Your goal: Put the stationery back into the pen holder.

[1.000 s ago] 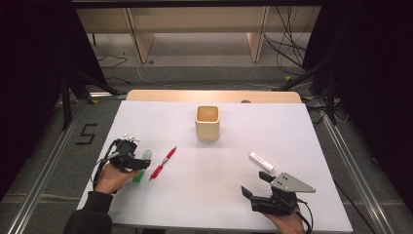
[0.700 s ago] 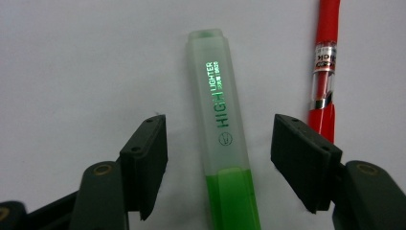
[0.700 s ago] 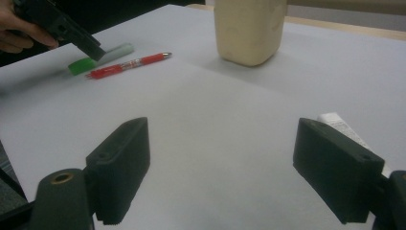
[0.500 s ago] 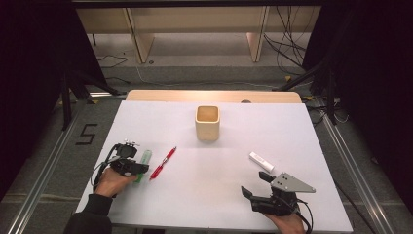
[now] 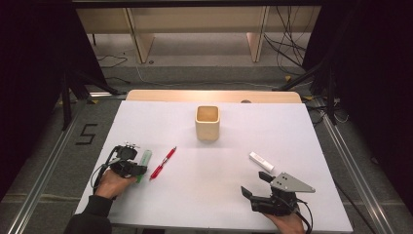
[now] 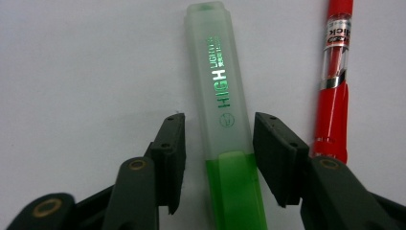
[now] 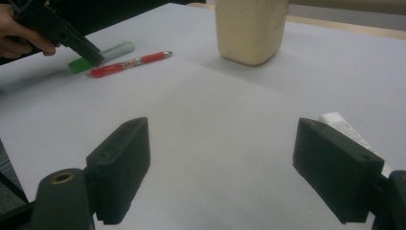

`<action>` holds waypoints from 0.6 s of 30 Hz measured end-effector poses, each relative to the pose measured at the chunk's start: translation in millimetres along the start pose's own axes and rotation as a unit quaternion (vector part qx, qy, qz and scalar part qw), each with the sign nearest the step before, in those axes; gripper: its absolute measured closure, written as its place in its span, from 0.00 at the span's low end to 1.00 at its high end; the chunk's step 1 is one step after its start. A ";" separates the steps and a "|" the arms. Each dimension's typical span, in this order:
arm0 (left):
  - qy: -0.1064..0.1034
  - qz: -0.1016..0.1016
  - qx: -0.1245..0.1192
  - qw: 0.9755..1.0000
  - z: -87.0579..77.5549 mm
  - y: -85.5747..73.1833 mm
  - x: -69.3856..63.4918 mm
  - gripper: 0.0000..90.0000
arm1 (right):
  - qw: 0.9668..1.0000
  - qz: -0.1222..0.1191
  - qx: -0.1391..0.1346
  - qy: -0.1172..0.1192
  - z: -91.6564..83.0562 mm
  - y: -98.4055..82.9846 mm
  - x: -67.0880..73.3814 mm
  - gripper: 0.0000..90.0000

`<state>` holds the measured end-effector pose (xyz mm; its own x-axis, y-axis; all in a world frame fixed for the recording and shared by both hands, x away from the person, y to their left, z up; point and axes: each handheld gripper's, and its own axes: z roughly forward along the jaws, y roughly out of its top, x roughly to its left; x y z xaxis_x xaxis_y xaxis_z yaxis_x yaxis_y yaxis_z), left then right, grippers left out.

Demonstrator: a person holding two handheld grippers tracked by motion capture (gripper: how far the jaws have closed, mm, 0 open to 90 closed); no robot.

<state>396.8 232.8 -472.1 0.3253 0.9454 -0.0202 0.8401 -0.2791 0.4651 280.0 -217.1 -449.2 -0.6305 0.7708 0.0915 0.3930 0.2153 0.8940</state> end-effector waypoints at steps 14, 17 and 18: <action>-0.005 -0.010 -0.002 1.000 -0.5 0.2 2.6 0.74 | 1.000 -0.002 0.001 -0.001 0.1 0.0 0.3 0.23; -0.007 -0.014 -0.006 1.000 -0.3 0.4 4.0 0.74 | 1.000 -0.003 0.001 0.000 0.0 -0.1 0.3 0.23; -0.008 -0.013 -0.005 1.000 -0.4 0.6 4.5 0.74 | 1.000 -0.003 0.001 -0.001 0.0 -0.1 0.3 0.23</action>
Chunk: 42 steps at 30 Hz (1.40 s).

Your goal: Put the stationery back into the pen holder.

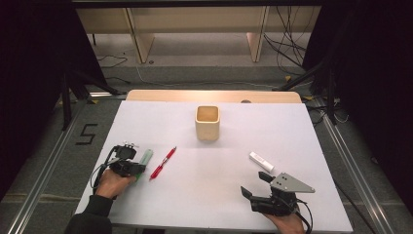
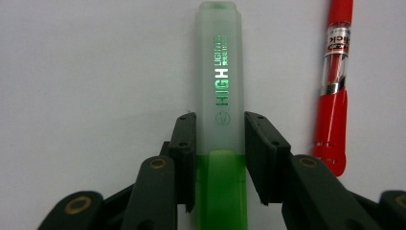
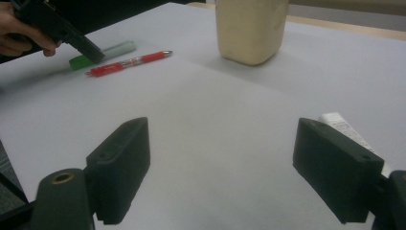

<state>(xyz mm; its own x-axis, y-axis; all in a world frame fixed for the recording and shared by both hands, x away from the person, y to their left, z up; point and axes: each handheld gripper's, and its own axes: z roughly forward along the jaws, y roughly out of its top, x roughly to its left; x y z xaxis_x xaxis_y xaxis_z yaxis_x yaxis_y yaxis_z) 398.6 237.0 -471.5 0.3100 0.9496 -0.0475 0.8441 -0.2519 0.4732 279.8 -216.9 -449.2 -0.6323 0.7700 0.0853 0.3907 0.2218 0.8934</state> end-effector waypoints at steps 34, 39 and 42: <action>-0.139 0.105 -0.038 0.984 -46.6 17.7 -45.9 0.74 | 1.000 -0.011 -0.010 0.018 2.9 4.6 5.5 0.23; -0.157 0.132 -0.032 0.978 -48.0 22.1 -62.9 0.74 | 0.999 -0.030 -0.011 0.019 4.5 7.6 9.8 0.23; -0.174 0.145 -0.030 0.974 -48.3 25.0 -71.7 0.74 | 0.999 -0.046 -0.012 0.018 5.0 9.6 12.1 0.22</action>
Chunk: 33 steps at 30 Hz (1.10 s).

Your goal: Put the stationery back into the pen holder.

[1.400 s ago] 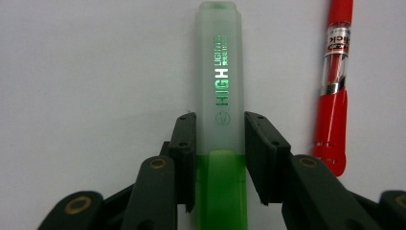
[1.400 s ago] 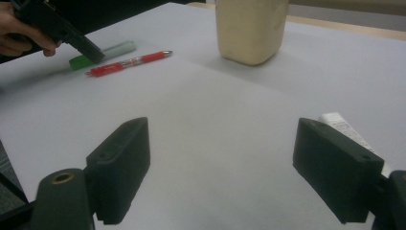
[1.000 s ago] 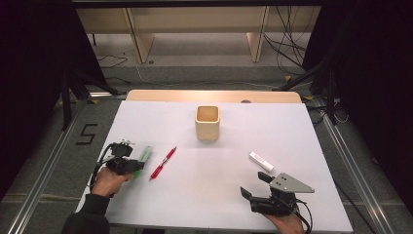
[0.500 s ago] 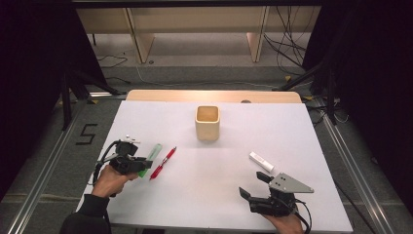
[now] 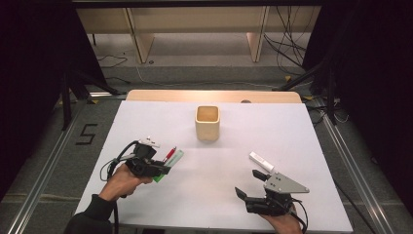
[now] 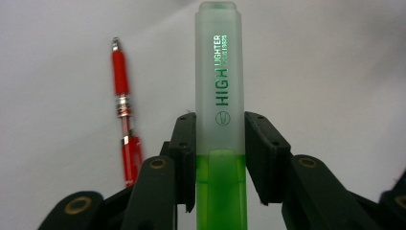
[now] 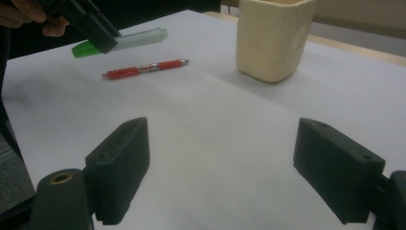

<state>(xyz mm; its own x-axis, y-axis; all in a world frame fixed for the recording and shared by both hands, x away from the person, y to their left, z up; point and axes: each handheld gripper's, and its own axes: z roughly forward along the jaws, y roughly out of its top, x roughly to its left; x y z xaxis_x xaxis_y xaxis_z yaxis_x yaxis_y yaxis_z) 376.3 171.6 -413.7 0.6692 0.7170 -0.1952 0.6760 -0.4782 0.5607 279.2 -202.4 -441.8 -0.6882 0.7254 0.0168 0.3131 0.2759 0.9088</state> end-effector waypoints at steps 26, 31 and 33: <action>-0.053 0.085 0.056 0.993 41.7 37.1 -42.6 0.74 | 0.990 -0.136 0.024 0.033 38.6 20.3 29.8 0.22; -0.069 0.096 0.067 0.991 44.7 45.4 -47.6 0.74 | 0.985 -0.171 0.026 0.027 45.6 22.8 36.7 0.22; -0.078 0.107 0.077 0.988 47.1 47.4 -51.0 0.74 | 0.982 -0.187 0.027 0.024 48.7 22.7 39.2 0.22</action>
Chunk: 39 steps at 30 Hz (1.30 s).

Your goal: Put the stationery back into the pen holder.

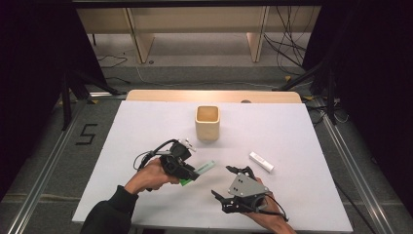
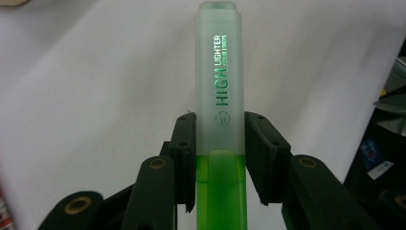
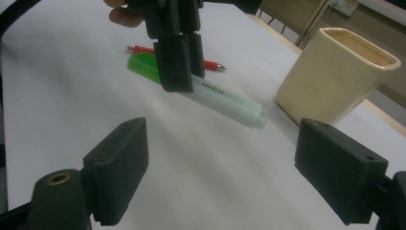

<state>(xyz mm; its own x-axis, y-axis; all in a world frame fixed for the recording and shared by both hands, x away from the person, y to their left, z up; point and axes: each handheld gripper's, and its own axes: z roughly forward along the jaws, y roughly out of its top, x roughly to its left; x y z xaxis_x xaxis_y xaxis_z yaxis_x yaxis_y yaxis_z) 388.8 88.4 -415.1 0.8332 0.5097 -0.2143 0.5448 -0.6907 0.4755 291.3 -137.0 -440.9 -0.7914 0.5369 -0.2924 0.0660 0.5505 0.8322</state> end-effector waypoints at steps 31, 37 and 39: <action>-0.026 0.044 0.042 0.998 10.6 6.4 -22.3 0.74 | 0.969 -0.225 0.068 -0.072 31.6 -6.8 38.0 0.41; -0.027 0.047 0.043 0.998 11.6 7.1 -24.0 0.74 | 0.955 -0.272 0.064 -0.101 34.5 -8.2 44.5 0.52; -0.027 0.047 0.044 0.998 11.7 7.3 -24.3 0.74 | 0.949 -0.288 0.065 -0.110 35.0 -7.9 46.4 0.55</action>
<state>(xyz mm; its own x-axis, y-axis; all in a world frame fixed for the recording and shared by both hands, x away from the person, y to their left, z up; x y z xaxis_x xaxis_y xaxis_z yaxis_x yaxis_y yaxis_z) 373.6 65.0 -416.4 0.8838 0.4130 -0.2197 0.4678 -0.7782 0.4191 275.3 -94.1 -477.5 -0.5742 0.2364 -0.7839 -0.2531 0.8593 0.4445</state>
